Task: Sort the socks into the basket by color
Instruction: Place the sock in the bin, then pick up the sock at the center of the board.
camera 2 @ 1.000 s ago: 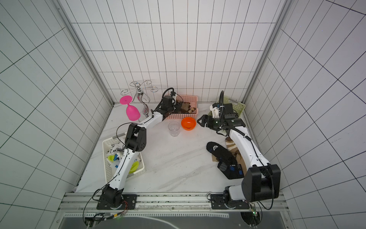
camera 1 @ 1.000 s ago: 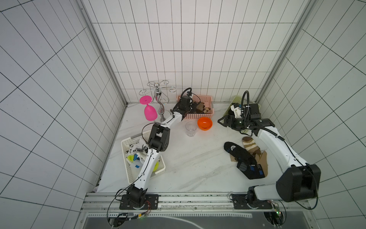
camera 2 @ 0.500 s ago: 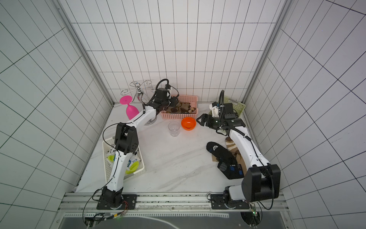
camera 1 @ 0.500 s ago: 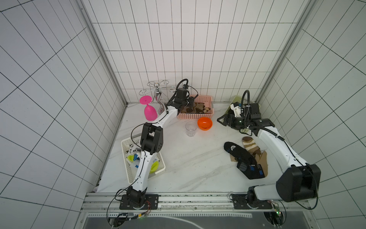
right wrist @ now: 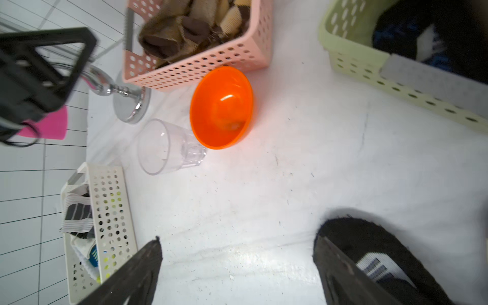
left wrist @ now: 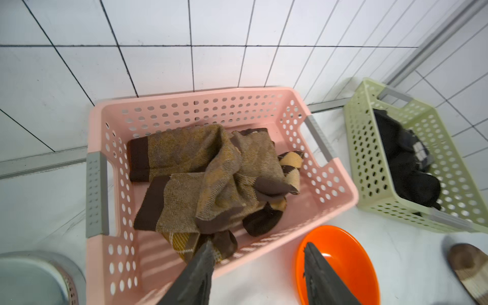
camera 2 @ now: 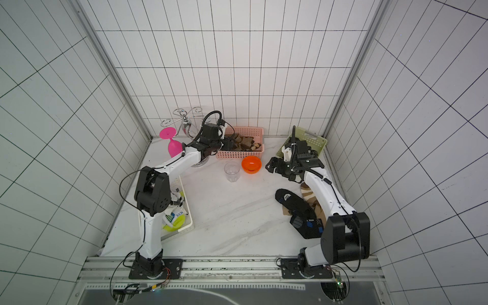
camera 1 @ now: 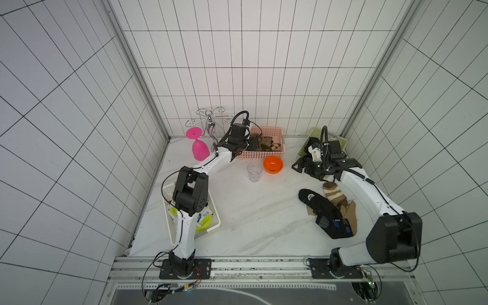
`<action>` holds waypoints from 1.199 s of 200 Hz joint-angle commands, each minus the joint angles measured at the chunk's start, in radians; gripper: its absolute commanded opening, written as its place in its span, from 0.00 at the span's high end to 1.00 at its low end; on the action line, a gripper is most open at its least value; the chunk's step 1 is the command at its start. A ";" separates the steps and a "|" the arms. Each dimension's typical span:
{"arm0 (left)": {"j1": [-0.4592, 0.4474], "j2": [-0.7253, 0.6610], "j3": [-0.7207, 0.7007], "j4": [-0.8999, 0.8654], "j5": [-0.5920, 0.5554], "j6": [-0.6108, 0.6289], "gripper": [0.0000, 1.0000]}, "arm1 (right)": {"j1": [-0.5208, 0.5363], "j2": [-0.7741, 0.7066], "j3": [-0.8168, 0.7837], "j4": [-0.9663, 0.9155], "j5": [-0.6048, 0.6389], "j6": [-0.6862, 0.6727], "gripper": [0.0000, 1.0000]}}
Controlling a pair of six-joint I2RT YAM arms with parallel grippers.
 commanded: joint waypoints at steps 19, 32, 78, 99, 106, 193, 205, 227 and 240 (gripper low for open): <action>-0.027 -0.244 -0.238 0.149 0.047 -0.048 0.44 | -0.061 0.026 -0.144 -0.084 0.133 0.063 0.08; -0.034 -0.311 -0.316 0.164 0.058 -0.069 0.44 | -0.078 0.033 -0.179 -0.085 0.174 0.088 0.08; -0.057 -0.518 -0.533 0.202 0.088 -0.130 0.44 | -0.098 0.040 -0.222 -0.121 0.333 0.135 0.10; -0.069 -0.577 -0.594 0.199 0.091 -0.145 0.44 | -0.098 0.038 -0.239 -0.116 0.383 0.149 0.11; -0.072 -0.592 -0.611 0.201 0.093 -0.153 0.44 | -0.099 0.042 -0.250 -0.109 0.387 0.149 0.11; -0.081 -0.638 -0.677 0.225 0.118 -0.195 0.44 | -0.099 0.038 -0.346 -0.049 0.300 0.120 0.70; -0.083 -0.632 -0.676 0.231 0.120 -0.199 0.44 | -0.098 0.030 -0.343 -0.047 0.280 0.111 0.94; -0.090 -0.625 -0.671 0.236 0.124 -0.200 0.44 | -0.094 0.009 -0.329 -0.057 0.269 0.108 1.00; -0.096 -0.627 -0.671 0.236 0.119 -0.198 0.44 | -0.085 -0.011 -0.311 -0.067 0.267 0.101 1.00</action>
